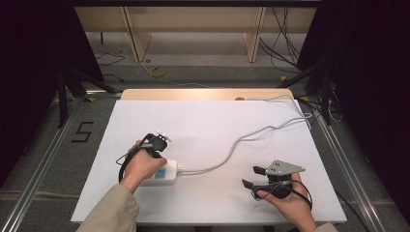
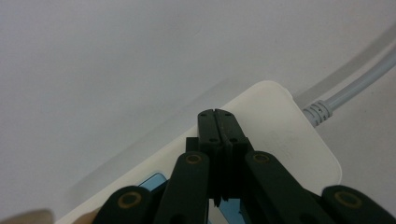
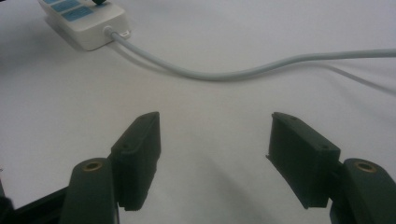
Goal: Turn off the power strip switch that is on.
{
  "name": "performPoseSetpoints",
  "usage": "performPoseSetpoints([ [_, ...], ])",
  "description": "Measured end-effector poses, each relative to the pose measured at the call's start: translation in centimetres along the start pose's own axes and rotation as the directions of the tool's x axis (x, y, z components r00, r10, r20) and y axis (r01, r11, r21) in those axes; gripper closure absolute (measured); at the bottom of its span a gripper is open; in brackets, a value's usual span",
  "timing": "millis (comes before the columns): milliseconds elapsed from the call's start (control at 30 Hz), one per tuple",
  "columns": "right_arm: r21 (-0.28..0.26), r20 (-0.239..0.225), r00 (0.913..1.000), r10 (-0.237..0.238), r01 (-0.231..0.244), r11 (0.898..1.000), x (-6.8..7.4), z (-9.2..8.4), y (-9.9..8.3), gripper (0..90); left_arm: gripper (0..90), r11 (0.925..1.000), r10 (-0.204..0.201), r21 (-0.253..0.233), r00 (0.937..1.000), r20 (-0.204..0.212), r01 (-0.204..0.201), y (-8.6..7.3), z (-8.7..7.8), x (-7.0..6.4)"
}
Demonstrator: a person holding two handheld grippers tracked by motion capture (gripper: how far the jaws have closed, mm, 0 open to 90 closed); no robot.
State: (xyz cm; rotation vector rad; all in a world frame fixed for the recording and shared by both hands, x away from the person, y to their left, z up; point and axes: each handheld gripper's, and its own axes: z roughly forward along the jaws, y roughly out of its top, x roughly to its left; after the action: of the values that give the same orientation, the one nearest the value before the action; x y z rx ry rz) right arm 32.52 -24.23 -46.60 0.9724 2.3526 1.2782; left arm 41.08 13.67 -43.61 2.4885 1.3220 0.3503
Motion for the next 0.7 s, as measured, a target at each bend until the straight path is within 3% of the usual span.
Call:
performPoseSetpoints([
  [700,0.000,0.000,1.0000,-0.007,0.007,1.000,0.04,0.04,0.00,35.0,89.7,0.9996,-0.008,0.027,0.9999,-0.014,0.009,0.26,0.06,-0.20],
])
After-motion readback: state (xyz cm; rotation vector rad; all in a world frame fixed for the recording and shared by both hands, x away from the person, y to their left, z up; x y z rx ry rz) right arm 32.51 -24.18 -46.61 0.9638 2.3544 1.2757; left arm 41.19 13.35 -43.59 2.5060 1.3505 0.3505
